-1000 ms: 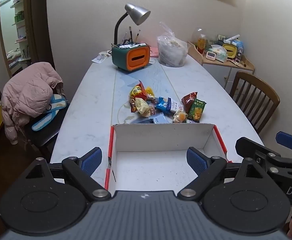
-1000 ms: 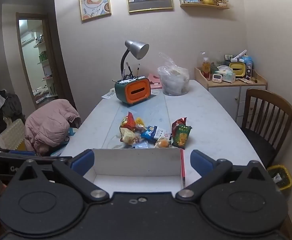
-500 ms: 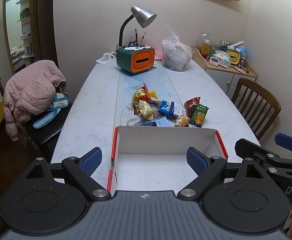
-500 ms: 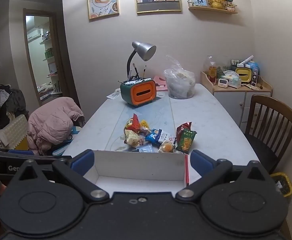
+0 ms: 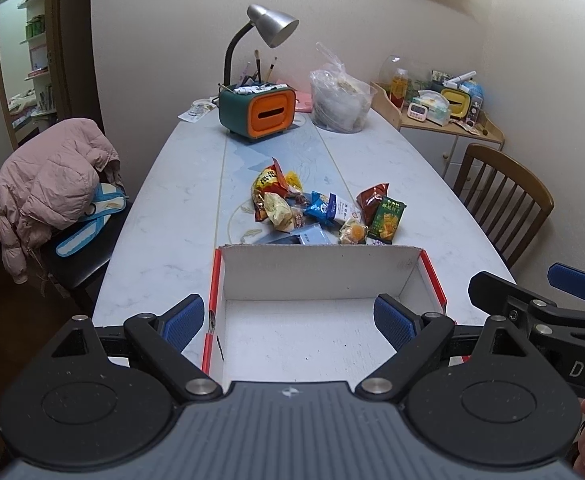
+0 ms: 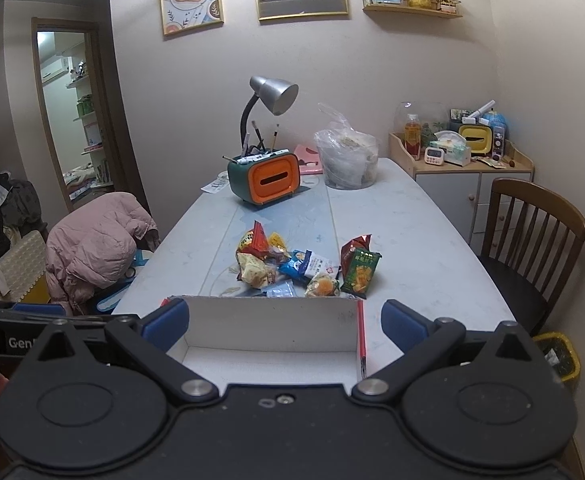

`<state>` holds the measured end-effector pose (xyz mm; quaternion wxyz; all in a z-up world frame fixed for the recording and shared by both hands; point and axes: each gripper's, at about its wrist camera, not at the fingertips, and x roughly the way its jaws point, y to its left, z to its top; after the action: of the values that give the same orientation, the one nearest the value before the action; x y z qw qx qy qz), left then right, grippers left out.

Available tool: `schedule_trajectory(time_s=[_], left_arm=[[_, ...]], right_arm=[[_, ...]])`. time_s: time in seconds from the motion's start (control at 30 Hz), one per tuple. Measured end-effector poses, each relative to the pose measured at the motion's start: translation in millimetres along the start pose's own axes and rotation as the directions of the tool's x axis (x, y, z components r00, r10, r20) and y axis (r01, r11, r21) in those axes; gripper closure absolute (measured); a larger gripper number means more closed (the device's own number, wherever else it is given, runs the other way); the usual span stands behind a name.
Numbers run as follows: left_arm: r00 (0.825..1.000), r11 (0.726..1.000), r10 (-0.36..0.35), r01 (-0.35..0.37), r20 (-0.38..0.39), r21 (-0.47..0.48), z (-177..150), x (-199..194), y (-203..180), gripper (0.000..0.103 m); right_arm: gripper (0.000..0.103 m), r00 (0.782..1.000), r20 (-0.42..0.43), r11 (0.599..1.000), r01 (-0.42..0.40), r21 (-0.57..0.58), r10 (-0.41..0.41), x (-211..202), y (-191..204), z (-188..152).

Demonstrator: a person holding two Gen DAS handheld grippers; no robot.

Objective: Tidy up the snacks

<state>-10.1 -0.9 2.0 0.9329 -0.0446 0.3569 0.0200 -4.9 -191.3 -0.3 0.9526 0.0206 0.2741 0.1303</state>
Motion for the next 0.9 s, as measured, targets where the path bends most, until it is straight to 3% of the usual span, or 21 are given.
schedule_trajectory(time_s=[0.9], left_arm=[[0.998, 0.998, -0.038, 0.041, -0.056, 0.042, -10.5, 6.7, -13.9, 0.011]], right_arm=[[0.001, 0.999, -0.036, 0.999, 0.041, 0.032, -0.040, -7.7, -14.1, -13.8]])
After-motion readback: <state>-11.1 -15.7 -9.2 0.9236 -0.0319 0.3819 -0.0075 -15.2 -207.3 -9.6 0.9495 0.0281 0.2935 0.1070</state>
